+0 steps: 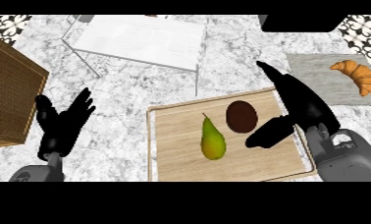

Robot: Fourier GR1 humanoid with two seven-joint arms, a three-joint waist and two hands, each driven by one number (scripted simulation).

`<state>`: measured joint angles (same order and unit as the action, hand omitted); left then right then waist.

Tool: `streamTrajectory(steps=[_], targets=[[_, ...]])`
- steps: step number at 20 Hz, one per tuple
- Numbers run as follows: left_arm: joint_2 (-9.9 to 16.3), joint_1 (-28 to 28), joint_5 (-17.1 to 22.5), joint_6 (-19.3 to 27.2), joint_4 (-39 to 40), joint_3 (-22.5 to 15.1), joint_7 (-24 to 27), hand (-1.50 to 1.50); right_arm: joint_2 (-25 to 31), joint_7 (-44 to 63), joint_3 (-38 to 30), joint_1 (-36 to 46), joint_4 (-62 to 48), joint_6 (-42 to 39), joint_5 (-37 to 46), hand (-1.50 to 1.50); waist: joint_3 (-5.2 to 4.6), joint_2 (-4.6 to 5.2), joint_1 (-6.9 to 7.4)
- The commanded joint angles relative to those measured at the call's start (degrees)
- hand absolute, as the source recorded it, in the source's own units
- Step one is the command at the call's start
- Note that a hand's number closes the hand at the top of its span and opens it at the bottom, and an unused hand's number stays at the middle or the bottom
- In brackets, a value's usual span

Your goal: Pick the cupcake from the tray and place it in the tiered shelf

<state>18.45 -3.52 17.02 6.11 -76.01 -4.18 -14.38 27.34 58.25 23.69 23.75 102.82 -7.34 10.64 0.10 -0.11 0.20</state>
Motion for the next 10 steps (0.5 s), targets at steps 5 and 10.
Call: streamTrajectory(steps=[5, 10], targets=[[-3.3, -1.2, -2.6, 1.4, 0.6, 0.4, -0.6, 0.00, -4.2, 4.6, 1.6, -3.9, 0.9, -1.1, 9.3, -1.50, -0.11, 0.05, -0.28], [-0.6, 0.5, -0.5, -4.1, 0.3, 4.0, -0.3, 0.00, -8.5, 2.6, 1.3, -3.8, -3.4, -2.0, 14.1, -1.50, -0.11, 0.07, -0.09]])
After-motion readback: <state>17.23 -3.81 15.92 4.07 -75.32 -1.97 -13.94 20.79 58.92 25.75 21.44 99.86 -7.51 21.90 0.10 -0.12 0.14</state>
